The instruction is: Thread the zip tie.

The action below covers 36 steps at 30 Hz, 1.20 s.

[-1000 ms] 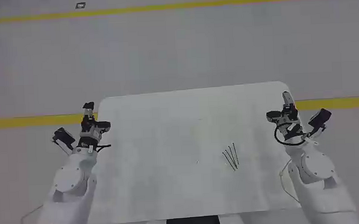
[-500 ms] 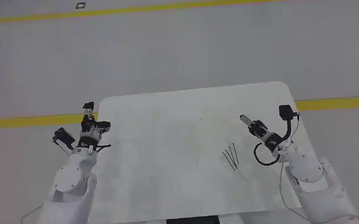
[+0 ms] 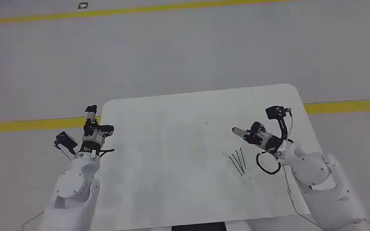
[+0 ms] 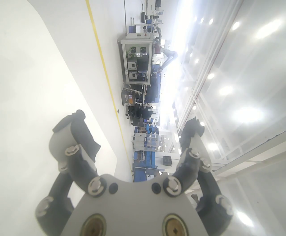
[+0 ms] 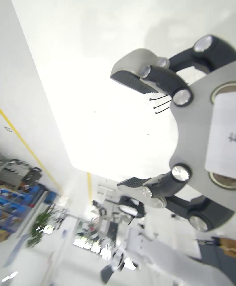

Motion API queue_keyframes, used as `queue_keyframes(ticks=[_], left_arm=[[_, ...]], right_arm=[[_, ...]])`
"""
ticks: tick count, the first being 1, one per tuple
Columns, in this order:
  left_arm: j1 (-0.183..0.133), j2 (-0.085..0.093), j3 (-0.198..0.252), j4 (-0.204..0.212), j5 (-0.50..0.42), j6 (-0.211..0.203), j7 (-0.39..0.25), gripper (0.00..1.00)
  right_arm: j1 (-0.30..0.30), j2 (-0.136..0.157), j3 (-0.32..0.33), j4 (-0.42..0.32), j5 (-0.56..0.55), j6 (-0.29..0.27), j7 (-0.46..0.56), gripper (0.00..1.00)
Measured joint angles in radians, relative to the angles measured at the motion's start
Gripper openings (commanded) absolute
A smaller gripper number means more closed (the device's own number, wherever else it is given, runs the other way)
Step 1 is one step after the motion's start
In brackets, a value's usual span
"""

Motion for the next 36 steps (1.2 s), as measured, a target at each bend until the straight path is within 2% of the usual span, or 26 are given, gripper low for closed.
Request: queue_keyframes(ticks=[4,6,21,24,26,31,36], left_arm=[[0.000,0.000,0.000,0.000,0.000,0.000,0.000,1.00],[0.000,0.000,0.000,0.000,0.000,0.000,0.000,1.00],[0.000,0.000,0.000,0.000,0.000,0.000,0.000,1.00],[0.000,0.000,0.000,0.000,0.000,0.000,0.000,1.00],[0.000,0.000,0.000,0.000,0.000,0.000,0.000,1.00],[0.000,0.000,0.000,0.000,0.000,0.000,0.000,1.00],[0.000,0.000,0.000,0.000,0.000,0.000,0.000,1.00]], right_arm=[[0.040,0.007,-0.061,0.009,-0.116,-0.015,0.147,1.00],[0.043,0.008,-0.072,0.010,-0.123,-0.021,0.178,1.00],[0.043,0.008,-0.070,0.009,-0.119,-0.021,0.175,1.00],[0.035,0.016,-0.054,-0.028,-0.176,-0.047,0.192,1.00],[0.022,0.023,-0.037,-0.063,-0.238,-0.065,0.231,1.00],[0.016,0.038,-0.014,-0.120,-0.279,-0.111,0.379,1.00],[0.036,0.049,-0.035,-0.143,-0.292,-0.142,0.541,1.00]])
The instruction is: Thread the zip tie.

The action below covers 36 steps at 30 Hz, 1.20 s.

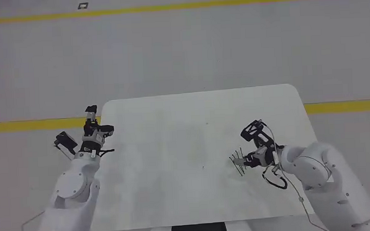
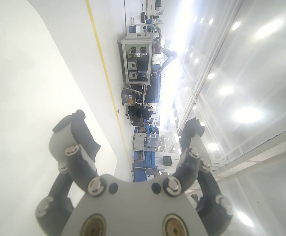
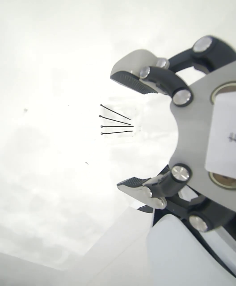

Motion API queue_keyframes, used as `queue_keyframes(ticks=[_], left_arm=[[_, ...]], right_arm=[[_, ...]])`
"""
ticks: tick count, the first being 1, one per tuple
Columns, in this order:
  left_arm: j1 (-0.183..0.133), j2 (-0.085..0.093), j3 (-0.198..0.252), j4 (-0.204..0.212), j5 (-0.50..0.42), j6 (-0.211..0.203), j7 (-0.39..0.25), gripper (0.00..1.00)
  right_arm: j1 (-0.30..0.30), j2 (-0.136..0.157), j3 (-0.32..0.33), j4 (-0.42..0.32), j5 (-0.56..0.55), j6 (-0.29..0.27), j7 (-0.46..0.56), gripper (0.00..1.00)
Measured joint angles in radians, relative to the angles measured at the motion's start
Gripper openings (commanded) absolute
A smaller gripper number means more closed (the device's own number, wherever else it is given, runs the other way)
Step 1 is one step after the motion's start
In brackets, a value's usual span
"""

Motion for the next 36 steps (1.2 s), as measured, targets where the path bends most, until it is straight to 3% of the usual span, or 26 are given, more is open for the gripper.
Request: queue_keyframes(ticks=[3,15,20,28,36], left_arm=[[0.000,0.000,0.000,0.000,0.000,0.000,0.000,1.00],[0.000,0.000,0.000,0.000,0.000,0.000,0.000,1.00],[0.000,0.000,0.000,0.000,0.000,0.000,0.000,1.00],[0.000,0.000,0.000,0.000,0.000,0.000,0.000,1.00],[0.000,0.000,0.000,0.000,0.000,0.000,0.000,1.00]], right_arm=[[0.024,0.002,-0.023,0.003,0.019,-0.001,0.080,1.00],[0.024,0.002,-0.022,0.003,0.019,0.000,0.079,1.00],[0.057,0.000,-0.061,0.084,0.070,-0.007,0.041,1.00],[0.167,-0.011,-0.184,0.197,0.022,0.030,0.012,1.00],[0.185,-0.013,-0.206,0.210,0.035,0.019,0.004,1.00]])
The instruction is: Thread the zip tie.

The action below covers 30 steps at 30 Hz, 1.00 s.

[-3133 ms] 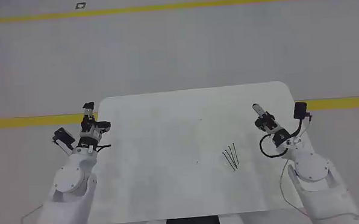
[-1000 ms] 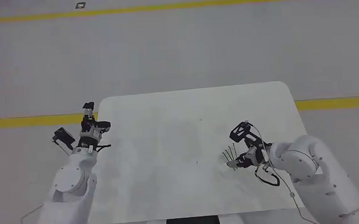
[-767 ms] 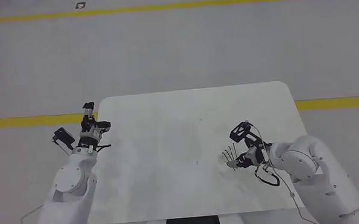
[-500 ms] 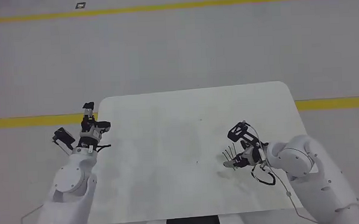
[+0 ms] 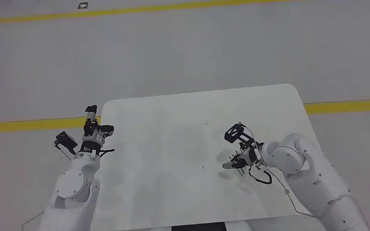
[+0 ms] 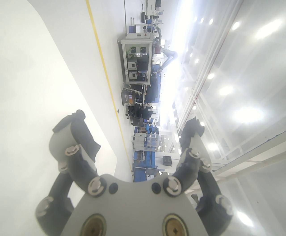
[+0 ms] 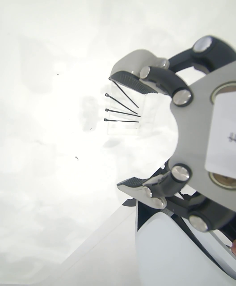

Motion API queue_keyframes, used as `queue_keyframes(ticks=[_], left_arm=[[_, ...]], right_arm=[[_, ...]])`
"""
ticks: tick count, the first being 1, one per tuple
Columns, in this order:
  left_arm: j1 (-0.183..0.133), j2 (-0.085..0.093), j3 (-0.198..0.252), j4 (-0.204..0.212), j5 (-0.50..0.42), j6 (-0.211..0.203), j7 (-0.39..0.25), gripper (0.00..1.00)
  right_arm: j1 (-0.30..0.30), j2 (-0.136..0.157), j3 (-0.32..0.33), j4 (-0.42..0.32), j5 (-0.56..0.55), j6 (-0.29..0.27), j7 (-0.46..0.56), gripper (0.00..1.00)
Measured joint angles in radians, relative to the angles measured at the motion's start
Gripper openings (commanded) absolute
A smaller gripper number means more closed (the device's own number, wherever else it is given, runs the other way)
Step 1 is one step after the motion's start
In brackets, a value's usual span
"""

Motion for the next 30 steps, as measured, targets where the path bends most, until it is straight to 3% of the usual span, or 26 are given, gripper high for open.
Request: queue_keyframes(ticks=[7,11,15,22,30], left_arm=[[0.000,0.000,0.000,0.000,0.000,0.000,0.000,1.00],[0.000,0.000,0.000,0.000,0.000,0.000,0.000,1.00],[0.000,0.000,0.000,0.000,0.000,0.000,0.000,1.00],[0.000,0.000,0.000,0.000,0.000,0.000,0.000,1.00],[0.000,0.000,0.000,0.000,0.000,0.000,0.000,1.00]], right_arm=[[-0.003,0.001,0.001,-0.006,-0.007,0.005,0.005,1.00],[-0.024,0.009,0.008,-0.057,-0.050,0.050,0.074,1.00],[-0.023,0.016,0.005,-0.082,-0.056,0.053,0.147,1.00],[-0.006,0.036,-0.054,-0.041,-0.042,0.031,0.153,1.00],[-0.004,0.037,-0.058,-0.036,-0.039,0.032,0.154,1.00]])
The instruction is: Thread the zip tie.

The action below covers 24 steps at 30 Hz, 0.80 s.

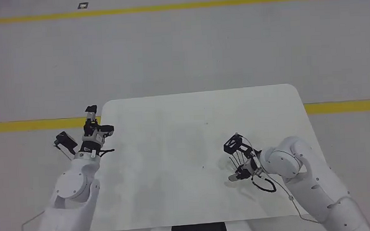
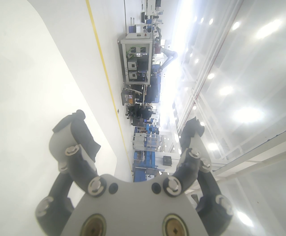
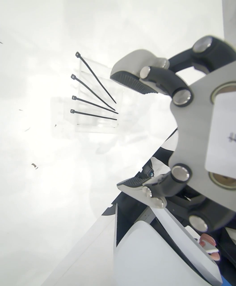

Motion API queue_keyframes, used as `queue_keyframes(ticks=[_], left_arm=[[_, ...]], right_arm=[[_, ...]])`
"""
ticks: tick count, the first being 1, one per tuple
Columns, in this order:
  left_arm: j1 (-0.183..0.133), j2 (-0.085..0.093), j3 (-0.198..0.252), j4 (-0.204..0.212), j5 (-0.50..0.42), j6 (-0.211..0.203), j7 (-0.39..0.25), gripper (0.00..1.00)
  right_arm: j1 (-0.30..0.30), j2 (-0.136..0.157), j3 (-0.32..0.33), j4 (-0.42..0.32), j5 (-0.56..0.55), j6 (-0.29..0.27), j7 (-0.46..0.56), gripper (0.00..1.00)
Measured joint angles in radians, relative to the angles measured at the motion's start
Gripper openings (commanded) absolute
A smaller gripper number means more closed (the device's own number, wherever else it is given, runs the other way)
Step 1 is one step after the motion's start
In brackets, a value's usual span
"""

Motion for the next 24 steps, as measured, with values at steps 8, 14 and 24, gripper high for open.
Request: queue_keyframes(ticks=[8,14,24], left_arm=[[0.000,0.000,0.000,0.000,0.000,0.000,0.000,1.00],[0.000,0.000,0.000,0.000,0.000,0.000,0.000,1.00],[0.000,0.000,0.000,0.000,0.000,0.000,0.000,1.00]], right_arm=[[-0.020,0.006,0.009,0.000,-0.001,-0.057,-0.075,1.00],[-0.027,0.014,0.017,0.003,0.025,-0.114,-0.081,1.00],[-0.027,0.015,0.017,0.003,0.025,-0.113,-0.080,1.00]])
